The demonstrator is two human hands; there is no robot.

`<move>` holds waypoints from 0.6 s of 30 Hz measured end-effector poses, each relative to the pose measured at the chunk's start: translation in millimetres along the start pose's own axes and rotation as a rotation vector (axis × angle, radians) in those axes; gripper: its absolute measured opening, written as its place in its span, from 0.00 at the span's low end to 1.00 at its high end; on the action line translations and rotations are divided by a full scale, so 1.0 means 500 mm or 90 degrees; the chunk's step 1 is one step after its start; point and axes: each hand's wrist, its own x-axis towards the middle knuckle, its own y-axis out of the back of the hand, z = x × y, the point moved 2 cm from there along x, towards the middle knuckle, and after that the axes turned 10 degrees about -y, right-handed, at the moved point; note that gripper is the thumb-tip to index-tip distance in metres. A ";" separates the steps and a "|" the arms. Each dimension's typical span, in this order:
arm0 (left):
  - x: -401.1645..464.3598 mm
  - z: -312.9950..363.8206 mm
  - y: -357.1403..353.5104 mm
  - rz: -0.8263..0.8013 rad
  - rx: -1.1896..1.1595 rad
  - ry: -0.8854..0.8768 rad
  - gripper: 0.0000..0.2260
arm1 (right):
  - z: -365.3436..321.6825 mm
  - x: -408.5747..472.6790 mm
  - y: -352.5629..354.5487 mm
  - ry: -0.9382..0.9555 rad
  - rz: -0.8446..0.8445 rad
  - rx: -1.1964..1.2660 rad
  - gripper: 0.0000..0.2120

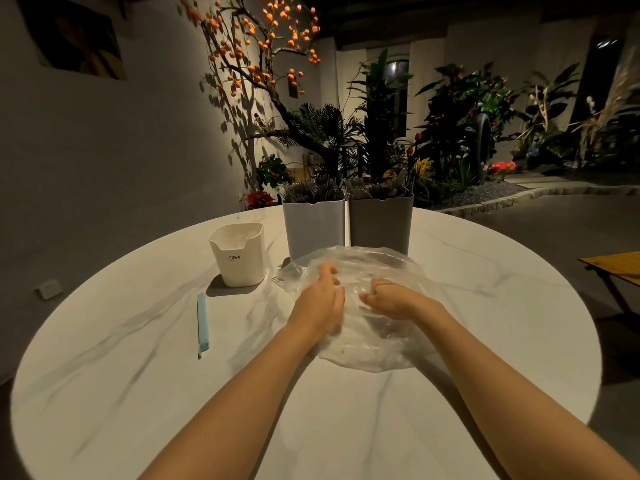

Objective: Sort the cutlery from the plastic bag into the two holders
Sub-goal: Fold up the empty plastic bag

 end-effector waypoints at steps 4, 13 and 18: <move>0.008 -0.018 -0.007 0.027 -0.299 0.192 0.07 | -0.024 0.005 -0.026 -0.006 0.088 -0.067 0.32; 0.017 -0.035 -0.027 0.057 -0.428 0.217 0.13 | -0.045 0.027 -0.035 -0.095 0.142 -0.059 0.31; 0.017 -0.032 -0.022 0.046 -0.462 0.194 0.09 | -0.059 0.020 -0.034 -0.032 0.107 -0.033 0.28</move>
